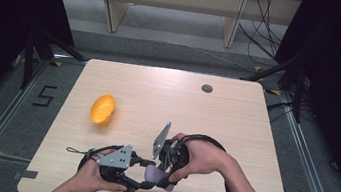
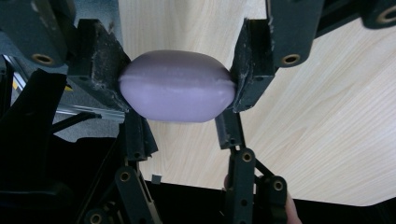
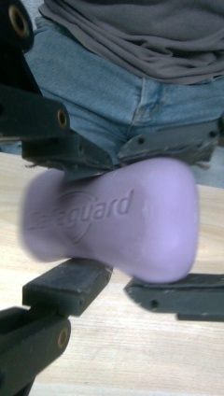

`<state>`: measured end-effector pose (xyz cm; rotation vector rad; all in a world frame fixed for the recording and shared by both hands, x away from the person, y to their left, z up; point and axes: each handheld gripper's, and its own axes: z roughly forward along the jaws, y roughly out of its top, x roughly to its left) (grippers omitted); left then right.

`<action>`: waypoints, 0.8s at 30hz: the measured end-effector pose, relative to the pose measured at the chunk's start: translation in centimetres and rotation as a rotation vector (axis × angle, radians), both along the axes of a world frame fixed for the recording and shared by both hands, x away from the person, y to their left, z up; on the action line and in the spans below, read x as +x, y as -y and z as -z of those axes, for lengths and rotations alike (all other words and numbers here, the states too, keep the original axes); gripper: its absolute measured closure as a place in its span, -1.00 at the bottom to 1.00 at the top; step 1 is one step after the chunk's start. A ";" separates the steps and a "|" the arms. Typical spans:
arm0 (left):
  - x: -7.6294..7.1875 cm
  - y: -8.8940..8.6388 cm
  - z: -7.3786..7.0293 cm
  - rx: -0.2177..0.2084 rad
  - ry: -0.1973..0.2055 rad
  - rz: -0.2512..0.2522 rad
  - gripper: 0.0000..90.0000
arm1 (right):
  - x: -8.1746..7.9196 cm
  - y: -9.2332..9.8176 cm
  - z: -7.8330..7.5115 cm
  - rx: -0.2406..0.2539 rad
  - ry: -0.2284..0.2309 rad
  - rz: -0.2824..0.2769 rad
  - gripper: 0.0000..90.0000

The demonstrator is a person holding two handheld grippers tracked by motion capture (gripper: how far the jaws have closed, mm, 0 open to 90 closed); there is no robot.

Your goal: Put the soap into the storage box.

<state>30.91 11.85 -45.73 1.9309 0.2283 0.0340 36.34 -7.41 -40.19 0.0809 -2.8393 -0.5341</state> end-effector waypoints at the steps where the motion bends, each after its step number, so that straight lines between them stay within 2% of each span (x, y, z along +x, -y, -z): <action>1: 0.1 0.0 -0.1 0.012 0.026 0.008 -0.12 | -0.2 0.2 -0.1 -0.021 -0.014 0.023 0.02; 2: -0.1 0.0 -0.1 0.008 0.006 -0.005 -0.12 | 0.0 0.2 -0.1 -0.006 -0.010 0.010 0.00; 3: -0.1 -0.1 -0.1 0.010 0.019 0.005 -0.12 | 0.1 0.3 -0.1 0.010 0.015 -0.013 -0.02; 5: -0.2 -0.2 -0.1 0.013 -0.001 -0.005 -0.12 | 0.3 0.5 -0.1 0.023 0.017 -0.027 -0.08; 6: -0.1 -0.2 -0.2 0.017 0.002 -0.007 -0.12 | 0.2 0.7 -0.3 0.007 0.017 -0.005 -0.11; 7: -0.1 -0.2 -0.2 0.017 0.000 -0.012 -0.12 | -0.5 1.0 -0.7 -0.054 -0.011 0.079 -0.13; 8: 0.0 -0.3 -0.3 0.028 0.014 -0.018 -0.12 | -0.3 1.0 -0.6 -0.032 0.008 0.061 -0.15; 9: -0.1 -0.4 -0.3 0.021 -0.005 -0.026 -0.12 | -0.2 1.1 -0.6 -0.019 0.012 0.069 -0.15; 10: 0.1 -0.5 -0.4 0.025 0.016 -0.023 -0.12 | -0.1 1.3 -0.5 0.013 0.021 0.062 -0.15; 11: 0.0 -0.6 -0.4 0.016 -0.011 -0.034 -0.12 | -0.2 1.6 -0.7 0.013 0.024 0.086 -0.16; 12: 0.1 -0.8 -0.5 0.025 -0.001 -0.042 -0.12 | -0.1 1.9 -0.7 0.022 0.029 0.084 -0.16; 14: 0.2 -1.1 -0.6 0.009 -0.023 -0.066 -0.12 | 0.0 2.7 -0.8 0.043 0.048 0.094 -0.16; 15: 0.2 -1.3 -0.7 0.011 -0.024 -0.084 -0.12 | -0.2 3.1 -1.0 0.027 0.046 0.125 -0.16; 16: 0.4 -1.4 -0.7 0.010 -0.027 -0.094 -0.12 | -0.2 3.4 -1.0 0.041 0.051 0.124 -0.16; 17: 0.7 -1.7 -0.9 0.007 -0.020 -0.101 -0.12 | -0.5 3.9 -1.2 0.023 0.051 0.164 -0.16; 18: 0.7 -1.9 -0.9 -0.003 -0.037 -0.128 -0.12 | -0.5 4.4 -1.2 0.030 0.052 0.179 -0.16; 19: 0.8 -2.1 -1.1 0.004 -0.048 -0.163 -0.12 | -0.2 4.8 -1.0 0.080 0.062 0.132 -0.15; 20: 1.0 -2.3 -1.2 -0.014 -0.054 -0.181 -0.12 | -0.6 5.4 -1.1 0.077 0.076 0.179 -0.14; 21: 1.0 -2.6 -1.5 -0.005 -0.073 -0.229 -0.12 | -0.7 5.9 -1.1 0.086 0.099 0.207 -0.14; 22: 1.3 -2.8 -1.6 -0.012 -0.072 -0.249 -0.12 | -0.9 6.5 -1.1 0.098 0.104 0.227 -0.12; 24: 1.4 -3.2 -2.1 -0.003 -0.088 -0.352 -0.12 | -1.2 7.5 -1.0 0.128 0.120 0.269 -0.10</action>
